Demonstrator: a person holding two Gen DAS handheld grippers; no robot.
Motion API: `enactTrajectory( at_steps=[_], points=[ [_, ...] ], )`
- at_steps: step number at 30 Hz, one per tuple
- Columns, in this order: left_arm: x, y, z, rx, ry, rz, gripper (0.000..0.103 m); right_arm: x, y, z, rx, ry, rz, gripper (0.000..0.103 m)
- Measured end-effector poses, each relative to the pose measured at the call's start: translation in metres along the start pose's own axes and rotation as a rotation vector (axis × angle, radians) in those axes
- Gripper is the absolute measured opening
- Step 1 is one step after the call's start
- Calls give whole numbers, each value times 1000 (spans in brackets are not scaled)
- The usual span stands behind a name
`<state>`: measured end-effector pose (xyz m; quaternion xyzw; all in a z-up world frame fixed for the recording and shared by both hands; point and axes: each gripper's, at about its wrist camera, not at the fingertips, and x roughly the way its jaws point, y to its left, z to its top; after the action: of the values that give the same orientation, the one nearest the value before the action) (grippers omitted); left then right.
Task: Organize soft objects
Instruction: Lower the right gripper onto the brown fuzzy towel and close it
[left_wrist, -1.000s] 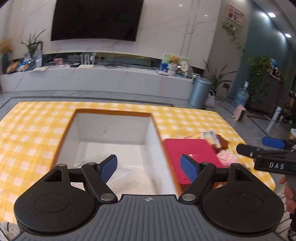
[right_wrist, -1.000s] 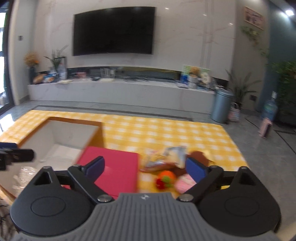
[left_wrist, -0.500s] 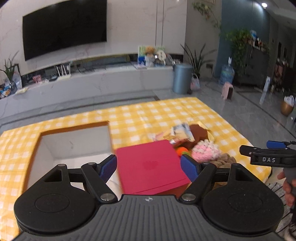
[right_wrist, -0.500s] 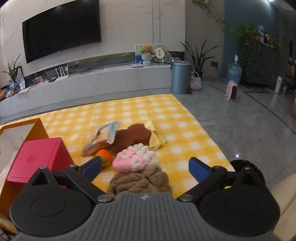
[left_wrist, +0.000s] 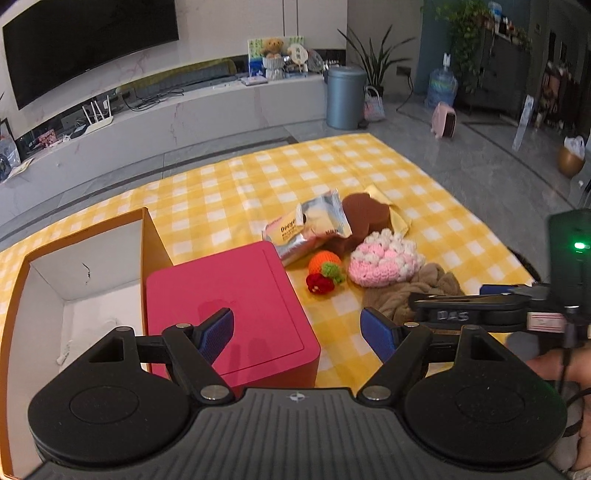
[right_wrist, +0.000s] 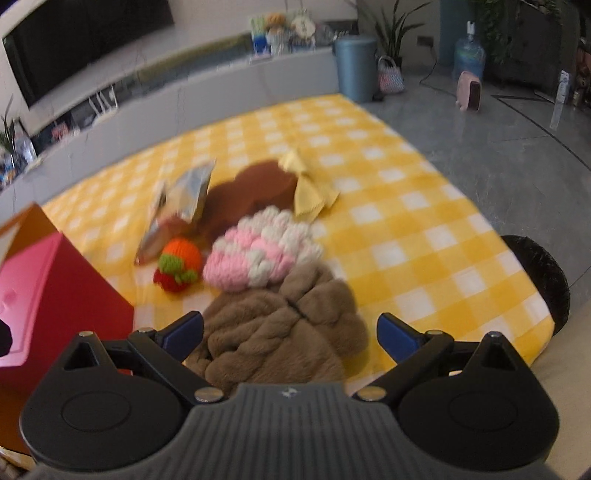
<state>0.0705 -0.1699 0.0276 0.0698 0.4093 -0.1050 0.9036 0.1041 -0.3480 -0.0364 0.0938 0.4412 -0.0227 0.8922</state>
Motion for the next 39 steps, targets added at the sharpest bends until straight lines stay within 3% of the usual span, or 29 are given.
enactTrajectory(
  at_steps=[4, 9, 16, 26, 28, 36, 39],
  points=[
    [-3, -5, 4, 30, 8, 28, 91, 13, 12, 0, -24, 29, -8, 98],
    [-23, -5, 10, 31, -57, 42, 91, 33, 25, 1, -75, 72, -70, 100],
    [-34, 1, 10, 4, -64, 59, 91, 44, 16, 1, -26, 85, -48, 101],
    [-52, 6, 3, 16, -85, 74, 91, 53, 35, -4, -141, 71, -121, 101],
    [-55, 6, 2, 25, -91, 77, 91, 50, 33, -4, -135, 65, -104, 98],
    [-53, 9, 2, 41, -79, 81, 91, 19, 23, -6, -91, 10, -56, 62],
    [-50, 12, 2, 40, -71, 81, 91, 10, 16, -6, -74, 14, -14, 60]
  ],
)
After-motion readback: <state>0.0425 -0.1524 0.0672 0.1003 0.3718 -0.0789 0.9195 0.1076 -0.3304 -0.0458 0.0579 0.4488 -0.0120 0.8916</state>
